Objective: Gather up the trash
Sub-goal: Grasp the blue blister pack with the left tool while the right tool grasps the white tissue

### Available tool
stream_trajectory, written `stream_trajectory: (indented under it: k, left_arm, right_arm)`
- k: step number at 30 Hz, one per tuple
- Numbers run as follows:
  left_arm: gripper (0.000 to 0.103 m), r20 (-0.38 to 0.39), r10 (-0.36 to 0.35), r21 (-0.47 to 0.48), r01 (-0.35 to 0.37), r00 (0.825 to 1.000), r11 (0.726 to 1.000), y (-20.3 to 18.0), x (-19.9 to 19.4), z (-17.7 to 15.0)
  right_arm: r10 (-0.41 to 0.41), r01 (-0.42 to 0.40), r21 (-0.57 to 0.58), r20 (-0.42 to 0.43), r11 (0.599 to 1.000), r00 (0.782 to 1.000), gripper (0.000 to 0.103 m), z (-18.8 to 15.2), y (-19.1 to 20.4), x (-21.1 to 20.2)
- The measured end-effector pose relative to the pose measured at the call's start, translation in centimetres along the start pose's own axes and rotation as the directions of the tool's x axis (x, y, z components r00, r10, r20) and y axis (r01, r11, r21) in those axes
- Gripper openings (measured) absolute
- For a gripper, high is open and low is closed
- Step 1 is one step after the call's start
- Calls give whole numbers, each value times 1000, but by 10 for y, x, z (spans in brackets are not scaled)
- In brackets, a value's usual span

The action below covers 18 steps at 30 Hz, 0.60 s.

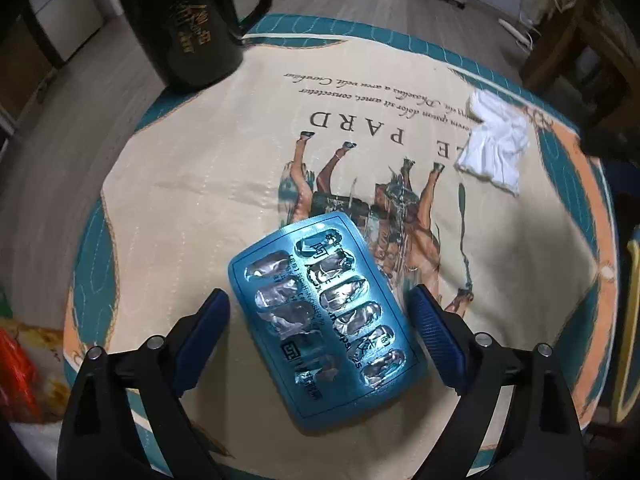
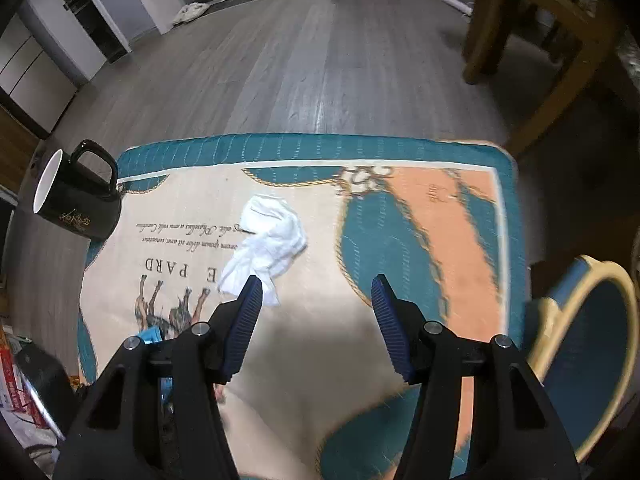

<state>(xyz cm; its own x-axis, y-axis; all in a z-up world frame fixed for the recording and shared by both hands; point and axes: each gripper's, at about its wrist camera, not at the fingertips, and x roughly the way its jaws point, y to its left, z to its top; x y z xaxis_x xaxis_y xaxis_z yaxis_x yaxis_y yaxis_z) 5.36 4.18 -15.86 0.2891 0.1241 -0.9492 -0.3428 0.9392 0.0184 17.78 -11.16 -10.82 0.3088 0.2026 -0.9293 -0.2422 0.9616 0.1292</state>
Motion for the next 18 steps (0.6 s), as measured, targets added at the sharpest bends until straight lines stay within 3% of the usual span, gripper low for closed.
stream_trajectory:
  k: [4, 8, 11, 14, 16, 18]
  left_arm:
    - [89, -3, 4, 18, -4, 1000, 1000, 1, -1, 0]
    - [75, 13, 3, -8, -3, 1000, 1000, 10, -2, 1]
    - [73, 17, -5, -6, 5, 1000, 1000, 12, -4, 2]
    - [71, 17, -8, 15, 7, 1000, 1000, 13, -5, 3]
    - [71, 19, -24, 35, 24, 1000, 999, 11, -2, 9]
    - [70, 22, -58, 57, 57, 998, 997, 9, -1, 14]
  right_arm:
    - [6, -7, -33, -29, 999, 1000, 56, 8, 11, 28]
    - [25, -27, -47, -47, 999, 999, 56, 15, 19, 49]
    - [27, -30, -65, -53, 997, 998, 53, 18, 25, 60]
    - [25, -30, -78, -60, 996, 998, 40, 19, 28, 66]
    - [16, -23, -100, -65, 995, 998, 23, 19, 30, 66]
    - [19, -27, -109, -75, 994, 997, 15, 17, 31, 64]
